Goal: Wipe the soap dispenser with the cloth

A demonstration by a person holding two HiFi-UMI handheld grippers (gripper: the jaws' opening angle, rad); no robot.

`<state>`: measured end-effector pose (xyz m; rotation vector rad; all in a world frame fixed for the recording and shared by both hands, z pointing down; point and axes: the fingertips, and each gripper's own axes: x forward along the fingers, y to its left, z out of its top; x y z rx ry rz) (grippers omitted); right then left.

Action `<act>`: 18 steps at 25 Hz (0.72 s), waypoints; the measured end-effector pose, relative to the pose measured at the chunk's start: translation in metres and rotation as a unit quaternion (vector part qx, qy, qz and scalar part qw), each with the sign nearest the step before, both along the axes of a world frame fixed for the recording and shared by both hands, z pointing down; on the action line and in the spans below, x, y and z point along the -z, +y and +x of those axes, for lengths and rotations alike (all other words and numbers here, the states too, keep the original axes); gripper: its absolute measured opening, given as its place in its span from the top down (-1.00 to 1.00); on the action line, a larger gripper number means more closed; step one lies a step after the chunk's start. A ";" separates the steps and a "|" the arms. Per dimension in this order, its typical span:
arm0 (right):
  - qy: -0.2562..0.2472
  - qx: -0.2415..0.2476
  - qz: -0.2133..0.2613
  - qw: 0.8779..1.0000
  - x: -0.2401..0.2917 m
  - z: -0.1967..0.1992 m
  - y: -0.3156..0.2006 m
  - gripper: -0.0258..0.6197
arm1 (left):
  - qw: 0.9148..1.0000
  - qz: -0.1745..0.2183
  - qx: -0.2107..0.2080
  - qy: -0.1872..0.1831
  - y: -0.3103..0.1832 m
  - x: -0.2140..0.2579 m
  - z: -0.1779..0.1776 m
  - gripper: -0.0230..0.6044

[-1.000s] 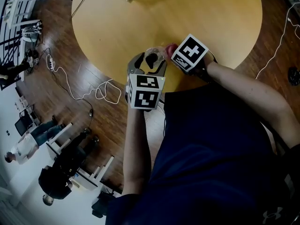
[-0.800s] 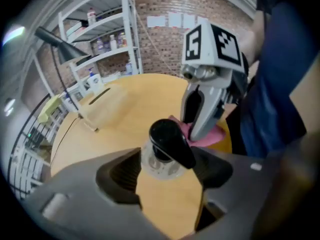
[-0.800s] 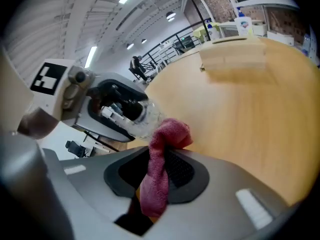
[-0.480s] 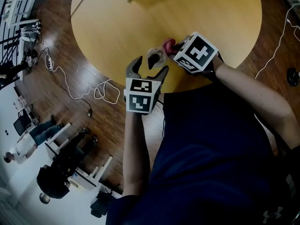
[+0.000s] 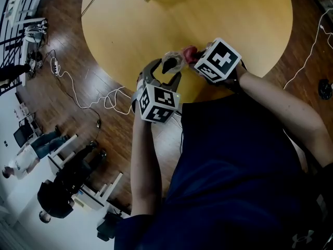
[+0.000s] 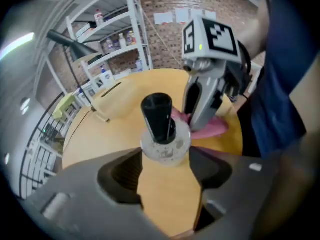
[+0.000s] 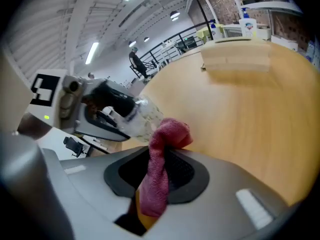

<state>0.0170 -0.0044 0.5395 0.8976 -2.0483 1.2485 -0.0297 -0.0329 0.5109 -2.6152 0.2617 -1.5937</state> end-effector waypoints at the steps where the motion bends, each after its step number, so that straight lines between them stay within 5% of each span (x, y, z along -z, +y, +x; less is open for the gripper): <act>1: -0.017 -0.004 0.014 1.000 0.018 -0.003 -0.001 0.63 | 1.000 0.007 -0.027 -0.009 -0.002 0.000 -0.001 -0.01; 3: -0.041 -0.010 0.037 0.998 0.041 -0.006 0.000 0.63 | 0.998 0.012 -0.055 -0.020 -0.005 -0.001 -0.002 -0.02; 5: -0.038 -0.011 0.041 0.998 0.036 -0.004 0.001 0.63 | 1.000 -0.009 -0.023 -0.020 -0.005 -0.001 -0.005 -0.02; 7: -0.010 -0.018 0.021 1.000 0.011 0.002 0.000 0.63 | 0.995 -0.055 0.085 0.005 -0.005 0.005 -0.007 -0.06; 8: 0.008 -0.022 0.008 1.000 -0.003 0.007 -0.001 0.63 | 0.986 -0.073 0.148 0.023 -0.006 0.009 -0.006 -0.10; 11: 0.043 -0.023 -0.006 0.999 -0.029 0.012 -0.012 0.63 | 0.966 -0.057 0.248 0.050 -0.011 0.019 0.004 -0.13; 14: 0.049 -0.010 -0.002 0.999 -0.037 0.006 -0.016 0.63 | 0.975 -0.026 0.218 0.036 -0.014 0.016 0.013 -0.08; 18: 0.003 0.002 0.006 1.000 -0.013 -0.003 -0.001 0.63 | 0.996 -0.026 0.074 0.028 -0.012 0.014 0.018 -0.07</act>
